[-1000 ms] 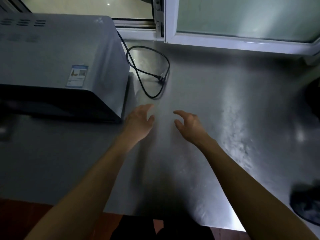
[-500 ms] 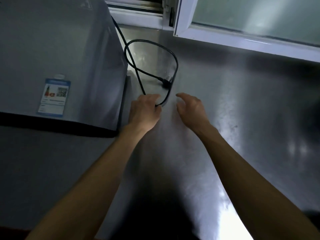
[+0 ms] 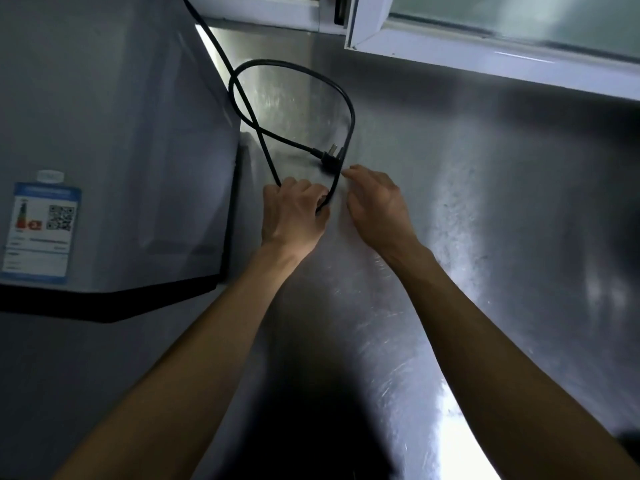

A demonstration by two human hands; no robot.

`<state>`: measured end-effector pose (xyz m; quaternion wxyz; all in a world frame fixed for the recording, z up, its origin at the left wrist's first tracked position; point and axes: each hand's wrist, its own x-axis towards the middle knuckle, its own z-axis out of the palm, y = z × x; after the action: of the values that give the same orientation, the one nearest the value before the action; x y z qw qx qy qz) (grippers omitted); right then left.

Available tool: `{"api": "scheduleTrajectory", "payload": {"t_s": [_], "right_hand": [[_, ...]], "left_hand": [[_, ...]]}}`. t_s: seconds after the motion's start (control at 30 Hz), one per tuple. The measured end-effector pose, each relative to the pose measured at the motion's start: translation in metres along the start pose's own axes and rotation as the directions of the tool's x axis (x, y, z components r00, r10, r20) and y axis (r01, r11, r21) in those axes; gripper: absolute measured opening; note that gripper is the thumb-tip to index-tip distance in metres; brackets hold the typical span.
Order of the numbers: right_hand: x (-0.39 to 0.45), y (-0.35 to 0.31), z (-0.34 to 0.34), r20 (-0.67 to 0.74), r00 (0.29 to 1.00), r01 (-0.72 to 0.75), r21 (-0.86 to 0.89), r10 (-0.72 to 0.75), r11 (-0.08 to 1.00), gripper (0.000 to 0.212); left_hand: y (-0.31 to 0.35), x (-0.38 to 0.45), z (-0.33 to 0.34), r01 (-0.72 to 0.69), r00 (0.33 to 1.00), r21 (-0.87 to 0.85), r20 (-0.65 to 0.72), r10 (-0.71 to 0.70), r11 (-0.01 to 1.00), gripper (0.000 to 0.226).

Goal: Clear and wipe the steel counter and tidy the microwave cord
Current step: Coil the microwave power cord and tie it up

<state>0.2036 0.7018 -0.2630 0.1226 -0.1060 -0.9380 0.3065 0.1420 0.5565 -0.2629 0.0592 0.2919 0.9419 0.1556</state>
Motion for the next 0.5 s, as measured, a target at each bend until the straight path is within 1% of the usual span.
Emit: {"api": "scheduleTrajectory", "payload": {"t_s": [0.07,0.13,0.23,0.3,0.37,0.5], "right_hand": [[-0.002,-0.002,-0.003,-0.024,1.0,0.003,0.011,-0.002,1.0,0.033],[-0.004,-0.004,-0.005,-0.033,0.999,-0.004,0.014,0.005,1.0,0.035],[-0.006,-0.002,-0.003,-0.011,1.0,-0.022,-0.012,0.021,1.0,0.038],[-0.003,-0.004,-0.001,0.032,0.999,-0.02,-0.029,0.021,0.999,0.04],[0.003,-0.007,0.002,0.069,0.997,-0.019,-0.038,0.022,0.999,0.045],[0.012,-0.012,0.013,0.122,0.992,-0.009,-0.074,0.018,0.997,0.051]], "left_hand": [[0.0,-0.002,-0.001,0.014,1.0,-0.074,-0.014,-0.015,0.997,0.015],[-0.001,-0.006,-0.002,0.056,0.997,-0.186,-0.049,-0.066,0.981,0.011],[-0.002,-0.011,-0.009,0.142,0.981,-0.363,-0.071,-0.18,0.921,0.004],[-0.004,-0.014,-0.015,0.187,0.967,-0.462,-0.068,-0.244,0.867,0.006],[-0.006,-0.017,-0.022,0.207,0.959,-0.521,-0.059,-0.277,0.828,0.008],[-0.008,-0.022,-0.032,0.224,0.949,-0.552,-0.063,-0.308,0.804,0.01]]}}
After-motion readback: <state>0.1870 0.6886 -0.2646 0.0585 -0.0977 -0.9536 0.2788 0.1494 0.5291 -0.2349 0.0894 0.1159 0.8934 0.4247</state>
